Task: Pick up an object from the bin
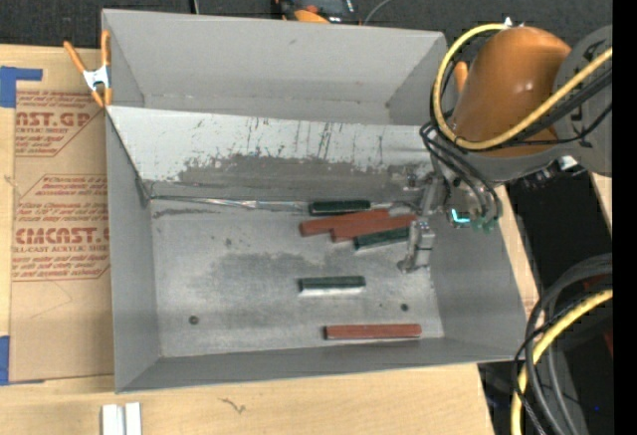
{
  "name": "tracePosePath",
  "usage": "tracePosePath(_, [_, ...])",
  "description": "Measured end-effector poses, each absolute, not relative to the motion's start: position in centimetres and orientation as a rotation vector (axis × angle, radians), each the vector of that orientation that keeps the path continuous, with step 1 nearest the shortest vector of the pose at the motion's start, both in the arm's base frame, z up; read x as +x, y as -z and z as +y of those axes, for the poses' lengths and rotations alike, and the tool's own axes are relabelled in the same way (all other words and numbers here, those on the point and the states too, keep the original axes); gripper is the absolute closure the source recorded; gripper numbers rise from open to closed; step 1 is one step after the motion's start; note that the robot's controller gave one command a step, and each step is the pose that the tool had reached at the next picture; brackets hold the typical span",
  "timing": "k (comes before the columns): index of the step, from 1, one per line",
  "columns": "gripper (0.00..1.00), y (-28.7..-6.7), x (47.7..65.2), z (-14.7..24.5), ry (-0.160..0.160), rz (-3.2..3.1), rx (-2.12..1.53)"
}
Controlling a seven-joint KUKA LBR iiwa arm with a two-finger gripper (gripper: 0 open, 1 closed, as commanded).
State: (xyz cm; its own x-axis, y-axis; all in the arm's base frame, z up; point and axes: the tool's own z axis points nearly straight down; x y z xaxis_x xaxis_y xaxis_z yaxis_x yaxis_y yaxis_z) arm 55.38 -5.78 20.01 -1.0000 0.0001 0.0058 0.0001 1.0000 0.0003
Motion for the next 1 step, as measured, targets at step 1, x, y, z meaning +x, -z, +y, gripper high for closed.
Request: tracePosePath(1, [0.0, -8.44, 51.62, 0.73, 0.004, -3.123, 0.261])
